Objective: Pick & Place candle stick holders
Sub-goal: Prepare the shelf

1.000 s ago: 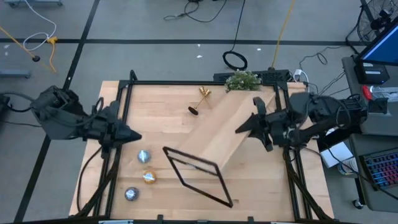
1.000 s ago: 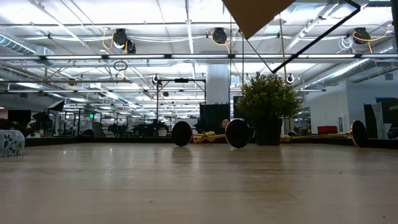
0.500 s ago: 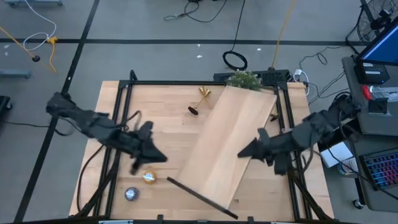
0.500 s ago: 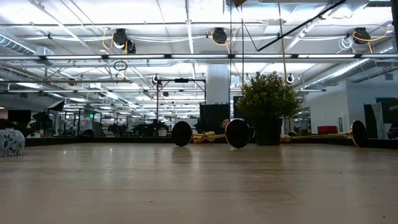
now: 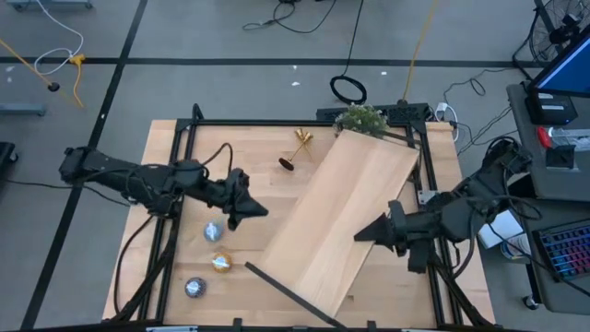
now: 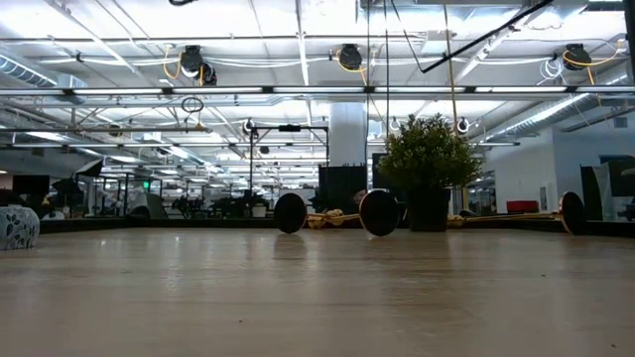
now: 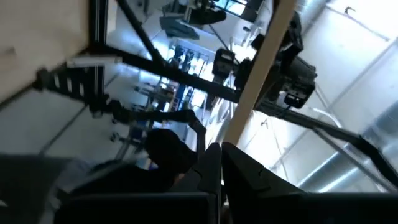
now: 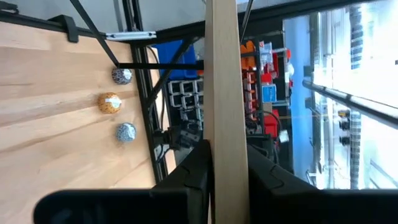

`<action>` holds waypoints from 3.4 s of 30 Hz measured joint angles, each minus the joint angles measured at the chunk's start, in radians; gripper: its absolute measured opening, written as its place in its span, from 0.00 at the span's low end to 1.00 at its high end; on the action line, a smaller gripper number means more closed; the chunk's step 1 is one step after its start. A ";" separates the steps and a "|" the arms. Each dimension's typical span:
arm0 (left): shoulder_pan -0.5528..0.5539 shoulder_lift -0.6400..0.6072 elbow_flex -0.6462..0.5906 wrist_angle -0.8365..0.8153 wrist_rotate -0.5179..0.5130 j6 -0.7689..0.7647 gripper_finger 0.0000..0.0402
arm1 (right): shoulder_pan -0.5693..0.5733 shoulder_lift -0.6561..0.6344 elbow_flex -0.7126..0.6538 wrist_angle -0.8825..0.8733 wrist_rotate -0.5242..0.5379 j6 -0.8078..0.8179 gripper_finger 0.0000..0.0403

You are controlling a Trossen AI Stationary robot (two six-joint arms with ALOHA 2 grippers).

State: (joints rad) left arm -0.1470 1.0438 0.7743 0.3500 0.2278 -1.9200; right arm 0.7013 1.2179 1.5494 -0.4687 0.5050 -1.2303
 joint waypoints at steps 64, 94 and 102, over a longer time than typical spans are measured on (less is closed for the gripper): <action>0.274 0.687 0.525 0.465 0.741 -0.043 0.69 | 0.014 0.000 -0.001 -0.009 0.101 0.111 0.10; 0.134 0.683 0.525 0.459 0.429 0.246 0.12 | 0.018 -0.002 -0.002 0.071 0.176 0.253 0.41; 0.044 0.658 0.524 0.430 0.216 0.343 0.12 | 0.037 0.000 -0.002 0.084 0.288 0.352 0.48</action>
State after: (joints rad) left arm -0.1034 1.7015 1.2984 0.7799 0.4437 -1.5771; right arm 0.7378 1.2176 1.5478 -0.3849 0.7933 -0.8787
